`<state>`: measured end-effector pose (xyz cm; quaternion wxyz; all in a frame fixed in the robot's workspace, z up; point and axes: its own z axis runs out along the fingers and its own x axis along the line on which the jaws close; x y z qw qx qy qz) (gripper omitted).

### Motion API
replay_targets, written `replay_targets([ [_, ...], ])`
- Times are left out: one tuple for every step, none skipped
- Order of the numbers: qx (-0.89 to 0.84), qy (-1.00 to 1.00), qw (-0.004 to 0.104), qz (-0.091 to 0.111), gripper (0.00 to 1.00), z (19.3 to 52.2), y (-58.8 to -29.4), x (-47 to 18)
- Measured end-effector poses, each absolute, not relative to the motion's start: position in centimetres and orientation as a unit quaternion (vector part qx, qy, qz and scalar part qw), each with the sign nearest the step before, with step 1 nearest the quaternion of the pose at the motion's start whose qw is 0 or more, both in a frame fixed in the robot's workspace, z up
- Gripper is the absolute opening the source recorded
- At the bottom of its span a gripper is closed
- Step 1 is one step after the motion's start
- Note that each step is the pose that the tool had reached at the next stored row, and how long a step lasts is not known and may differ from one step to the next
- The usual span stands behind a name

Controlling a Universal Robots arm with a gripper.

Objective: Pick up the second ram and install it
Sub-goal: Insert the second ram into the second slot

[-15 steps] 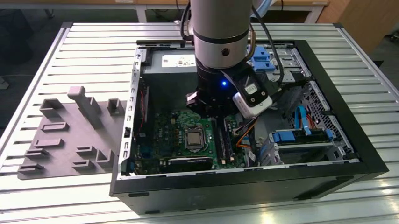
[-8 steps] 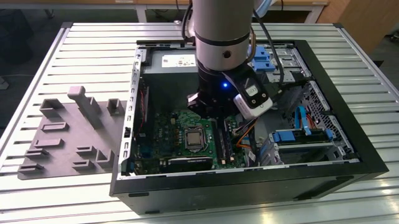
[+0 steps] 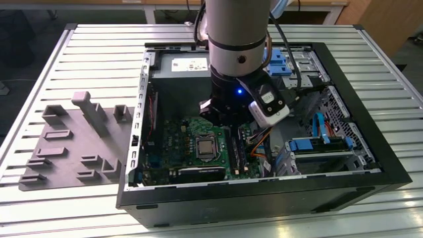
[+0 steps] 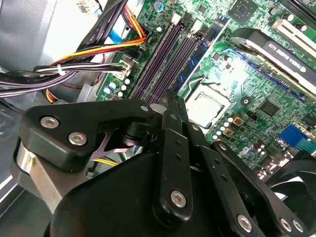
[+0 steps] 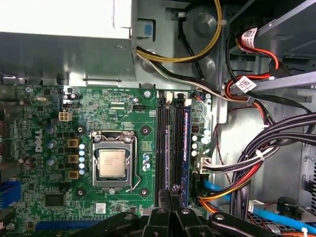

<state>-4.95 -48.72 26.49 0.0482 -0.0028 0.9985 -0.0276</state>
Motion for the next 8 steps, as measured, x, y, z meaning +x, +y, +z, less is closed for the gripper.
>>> replay_targets([
  [-0.003,0.998,0.048,-0.027,0.11,26.47,-48.72,-4.95],
  [-0.003,0.998,0.048,-0.027,0.11,26.44,-48.73,-4.95],
  [-0.003,0.998,0.048,-0.026,0.11,26.39,-48.73,-4.95],
  [-0.003,0.999,0.048,-0.026,0.11,26.34,-48.73,-4.95],
  [-0.003,0.999,0.048,-0.025,0.11,26.3,-48.73,-4.95],
  [-0.003,0.999,0.048,-0.025,0.11,26.25,-48.73,-4.95],
  [-0.003,0.999,0.048,-0.024,0.11,26.21,-48.73,-4.95],
  [-0.003,0.999,0.048,-0.024,0.11,26.18,-48.72,-4.95],
])
